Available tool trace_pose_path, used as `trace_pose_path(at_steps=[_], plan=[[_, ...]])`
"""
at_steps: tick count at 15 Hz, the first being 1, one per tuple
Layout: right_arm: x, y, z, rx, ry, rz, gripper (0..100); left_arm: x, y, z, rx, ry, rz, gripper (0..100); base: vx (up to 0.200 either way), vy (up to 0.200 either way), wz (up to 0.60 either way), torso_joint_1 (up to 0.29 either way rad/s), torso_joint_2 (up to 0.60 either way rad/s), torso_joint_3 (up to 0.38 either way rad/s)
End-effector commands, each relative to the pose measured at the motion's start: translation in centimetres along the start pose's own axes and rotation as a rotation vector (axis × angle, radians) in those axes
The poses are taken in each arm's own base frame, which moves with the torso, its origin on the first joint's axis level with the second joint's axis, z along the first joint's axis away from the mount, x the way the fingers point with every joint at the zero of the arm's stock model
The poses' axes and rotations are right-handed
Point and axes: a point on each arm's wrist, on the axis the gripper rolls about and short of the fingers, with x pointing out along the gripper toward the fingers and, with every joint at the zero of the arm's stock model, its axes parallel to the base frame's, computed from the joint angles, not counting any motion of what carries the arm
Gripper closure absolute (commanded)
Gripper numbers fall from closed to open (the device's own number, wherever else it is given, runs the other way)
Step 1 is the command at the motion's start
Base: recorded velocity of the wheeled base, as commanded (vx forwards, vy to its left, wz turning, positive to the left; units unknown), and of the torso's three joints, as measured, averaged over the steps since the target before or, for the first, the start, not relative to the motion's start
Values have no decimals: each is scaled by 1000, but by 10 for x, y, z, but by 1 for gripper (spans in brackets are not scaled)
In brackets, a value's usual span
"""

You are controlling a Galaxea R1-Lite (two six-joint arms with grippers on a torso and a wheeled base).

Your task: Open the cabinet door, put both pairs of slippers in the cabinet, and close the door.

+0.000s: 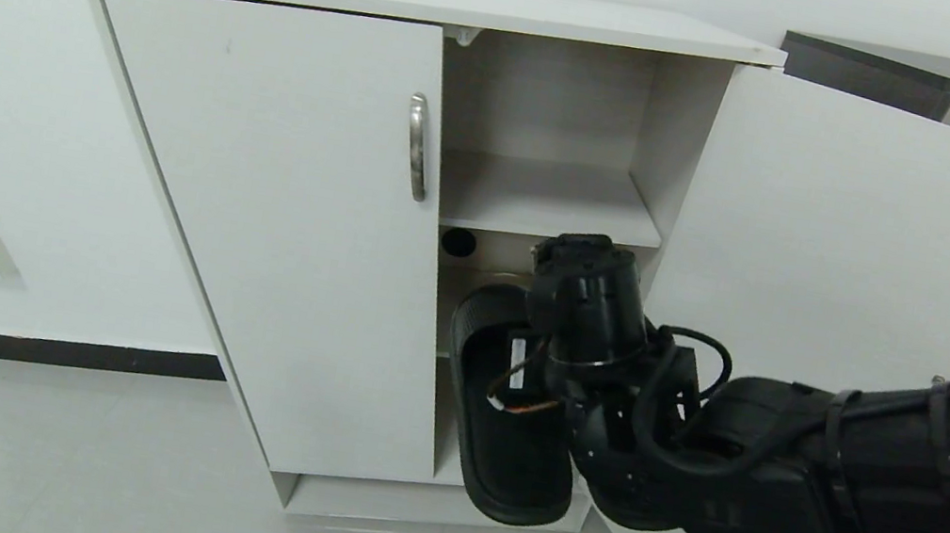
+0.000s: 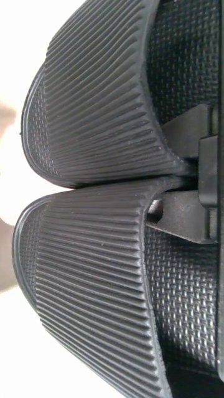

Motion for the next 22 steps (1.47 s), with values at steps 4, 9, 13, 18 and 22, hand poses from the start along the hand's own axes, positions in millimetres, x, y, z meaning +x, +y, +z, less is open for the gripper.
trace_pose_path(at_steps=[4,9,13,18,22], plan=[[18,13,46,101,-69,-126,100,0,0,0,1,1,0,100,0,0,0,0,0,0],[20,11,47,88,-71,-131,100,0,0,0,0,1,0,100,0,0,0,0,0,0],[17,9,51,79,-78,-129,100,0,0,0,1,2,0,100,200,0,0,0,-3,4],[18,6,53,41,-82,-137,100,0,0,0,1,2,0,100,200,0,0,6,2,2],[26,3,54,22,-86,-145,100,0,0,0,1,1,0,100,150,0,0,5,1,-1]])
